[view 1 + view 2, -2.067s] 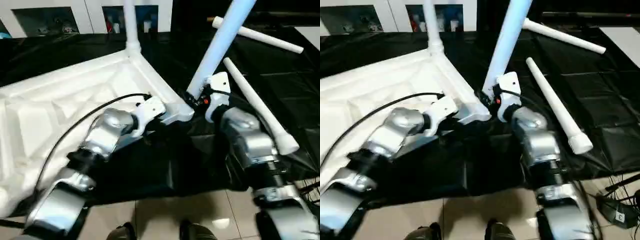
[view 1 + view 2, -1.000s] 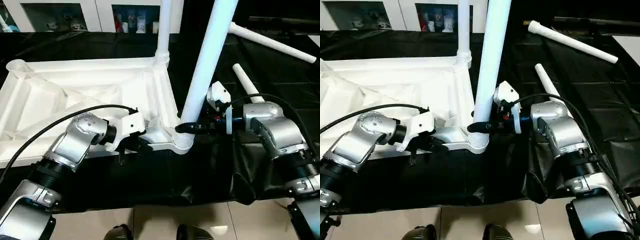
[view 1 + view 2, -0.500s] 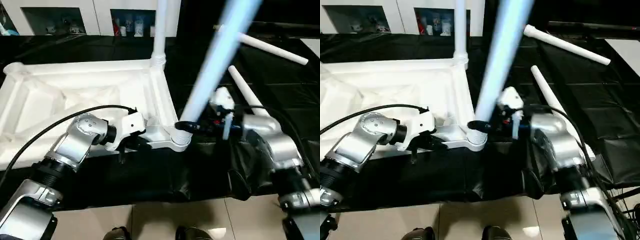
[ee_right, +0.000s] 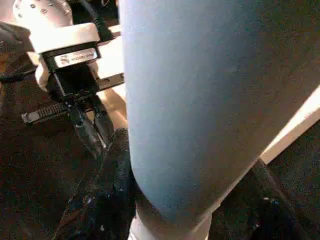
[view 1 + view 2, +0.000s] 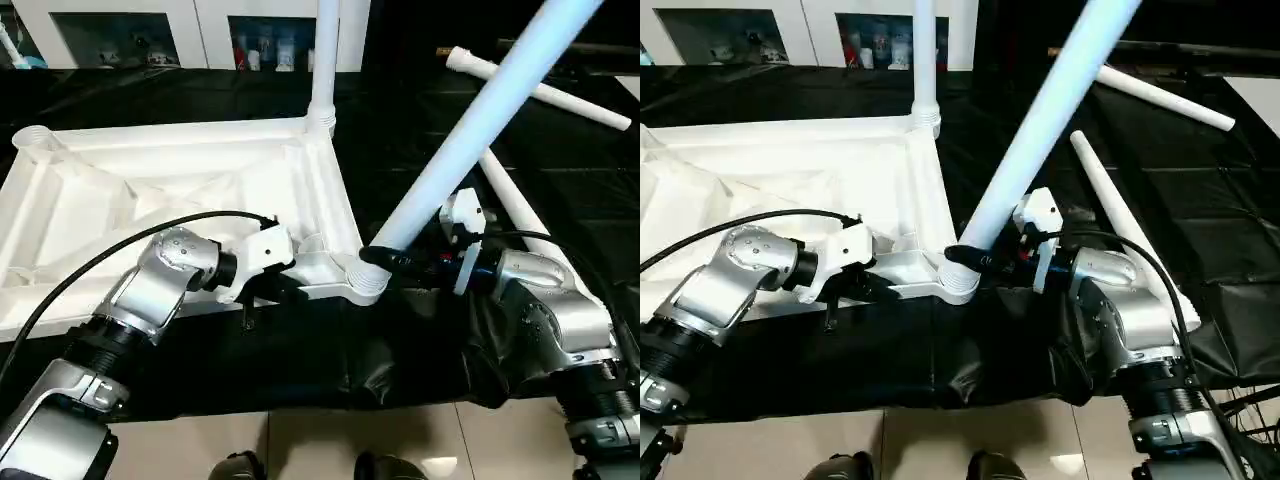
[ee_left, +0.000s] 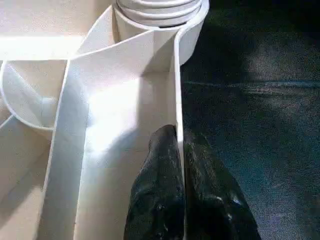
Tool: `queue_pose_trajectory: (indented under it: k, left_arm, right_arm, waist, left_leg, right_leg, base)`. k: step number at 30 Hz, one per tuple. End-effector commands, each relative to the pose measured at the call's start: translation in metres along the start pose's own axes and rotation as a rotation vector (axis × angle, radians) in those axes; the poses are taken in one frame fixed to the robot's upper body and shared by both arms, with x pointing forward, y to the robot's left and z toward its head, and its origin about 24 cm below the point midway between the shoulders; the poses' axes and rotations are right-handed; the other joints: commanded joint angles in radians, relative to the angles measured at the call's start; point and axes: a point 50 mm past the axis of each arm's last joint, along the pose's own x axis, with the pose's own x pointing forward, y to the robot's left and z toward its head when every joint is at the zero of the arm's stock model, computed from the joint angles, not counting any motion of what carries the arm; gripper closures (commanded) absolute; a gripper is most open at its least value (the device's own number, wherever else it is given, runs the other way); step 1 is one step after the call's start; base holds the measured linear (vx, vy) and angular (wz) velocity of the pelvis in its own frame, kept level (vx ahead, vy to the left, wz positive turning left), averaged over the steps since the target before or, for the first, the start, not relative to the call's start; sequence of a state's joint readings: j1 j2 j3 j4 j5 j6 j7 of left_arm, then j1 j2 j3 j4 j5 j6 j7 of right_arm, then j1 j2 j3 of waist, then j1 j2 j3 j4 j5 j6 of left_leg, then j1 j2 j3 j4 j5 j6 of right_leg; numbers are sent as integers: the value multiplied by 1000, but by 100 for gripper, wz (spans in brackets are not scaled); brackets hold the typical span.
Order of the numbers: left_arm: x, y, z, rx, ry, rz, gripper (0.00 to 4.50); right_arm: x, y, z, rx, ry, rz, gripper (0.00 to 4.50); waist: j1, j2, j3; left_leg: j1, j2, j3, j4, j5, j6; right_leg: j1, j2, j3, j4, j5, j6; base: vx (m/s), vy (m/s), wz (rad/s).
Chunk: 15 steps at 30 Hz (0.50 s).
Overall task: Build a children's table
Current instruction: Rotate leg to tighten
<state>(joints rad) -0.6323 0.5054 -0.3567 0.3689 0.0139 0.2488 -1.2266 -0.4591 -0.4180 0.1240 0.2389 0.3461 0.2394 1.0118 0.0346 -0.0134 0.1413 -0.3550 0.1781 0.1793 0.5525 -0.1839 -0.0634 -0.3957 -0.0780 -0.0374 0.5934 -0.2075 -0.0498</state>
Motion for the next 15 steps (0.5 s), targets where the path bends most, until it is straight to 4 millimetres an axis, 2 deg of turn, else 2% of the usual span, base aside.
queue_pose_trajectory:
  k: [1, 3, 8, 9, 10, 13, 15]
  left_arm:
    - [-6, 2, 5, 43, -2, -17, 450]
    - [-6, 2, 5, 42, 1, -18, 450]
    - [-6, 1, 4, 41, 5, -22, 450]
    - [-6, 1, 4, 40, 6, -23, 450]
    - [-6, 2, 4, 40, 7, -24, 450]
    - [-6, 2, 3, 40, 12, -23, 450]
    - [-6, 2, 3, 39, 12, -24, 450]
  right_arm:
    - [-15, 12, -68, 130, 370, -19, 266]
    - [-11, 17, -72, 131, 416, 22, 266]
    - [-4, 19, -82, 161, 486, 32, 266]
    - [-3, 18, -83, 162, 496, 31, 266]
    - [-2, 18, -85, 165, 508, 29, 266]
    - [1, 17, -88, 166, 527, 26, 266]
    - [1, 16, -90, 186, 531, 19, 266]
  waist:
    - [0, 10, -49]
    - [0, 9, -48]
    - [-1, 10, -43]
    - [-3, 6, -41]
    - [-3, 8, -40]
    - [-4, 9, -42]
    - [-4, 7, -41]
  left_leg:
    - [5, 50, -13, -69, -179, 55]
    - [4, 50, -13, -70, -176, 58]
    - [6, 51, -15, -76, -221, 43]
    - [4, 51, -16, -78, -235, 38]
    - [6, 52, -17, -79, -252, 31]
    - [10, 52, -17, -81, -272, 19]
    - [6, 53, -20, -84, -279, 14]
  right_leg:
    - [37, -63, 46, -72, -146, -207]
    - [37, -64, 46, -73, -155, -204]
    - [32, -65, 47, -80, -243, -185]
    - [32, -65, 47, -82, -272, -176]
    - [28, -67, 48, -86, -310, -163]
    - [24, -66, 49, -87, -314, -162]
    - [27, -66, 49, -86, -308, -159]
  base:
    - [0, 0, 0]
    - [0, 0, 0]
    - [0, 0, 0]
    - [0, 0, 0]
    - [0, 0, 0]
    - [0, 0, 0]
    - [0, 0, 0]
